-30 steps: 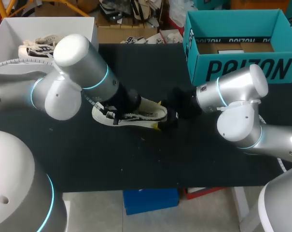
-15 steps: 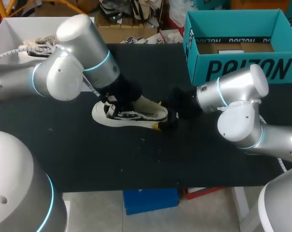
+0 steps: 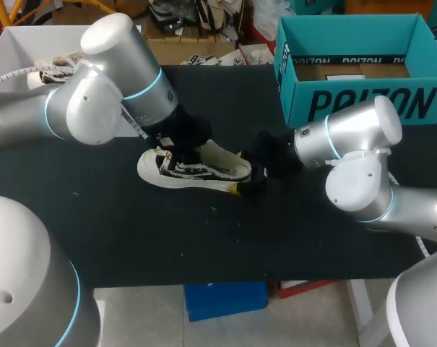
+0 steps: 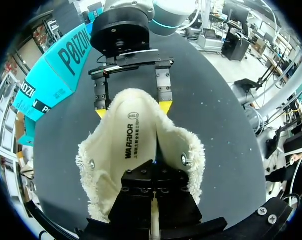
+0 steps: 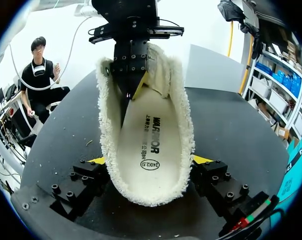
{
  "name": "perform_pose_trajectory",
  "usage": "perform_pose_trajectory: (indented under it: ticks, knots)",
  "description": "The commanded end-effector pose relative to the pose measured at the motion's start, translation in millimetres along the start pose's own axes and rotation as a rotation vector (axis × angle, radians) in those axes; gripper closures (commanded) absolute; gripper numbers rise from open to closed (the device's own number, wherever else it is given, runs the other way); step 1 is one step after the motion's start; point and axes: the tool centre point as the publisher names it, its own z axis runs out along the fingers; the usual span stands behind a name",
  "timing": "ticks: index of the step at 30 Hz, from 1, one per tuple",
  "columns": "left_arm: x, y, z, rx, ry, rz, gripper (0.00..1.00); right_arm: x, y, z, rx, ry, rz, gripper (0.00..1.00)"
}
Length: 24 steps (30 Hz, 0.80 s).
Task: Take the shoe out of the shoebox, open the shoe tongue, remove and reinsert the insole, then place the shoe into the shoebox
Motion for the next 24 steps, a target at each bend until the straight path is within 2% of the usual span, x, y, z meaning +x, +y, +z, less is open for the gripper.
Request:
perform_pose_trajectory:
  ticks: [1,24]
  knots:
    - [3.6,-2,-4,0.004,-0.008,0.002,1.00,0.0,0.1,5,0.003,-0.001,0.002,1.00]
    - [16.4,2,-17,0.038,-0.035,-0.006,1.00,0.0,0.1,5,0.003,-0.001,0.002,1.00]
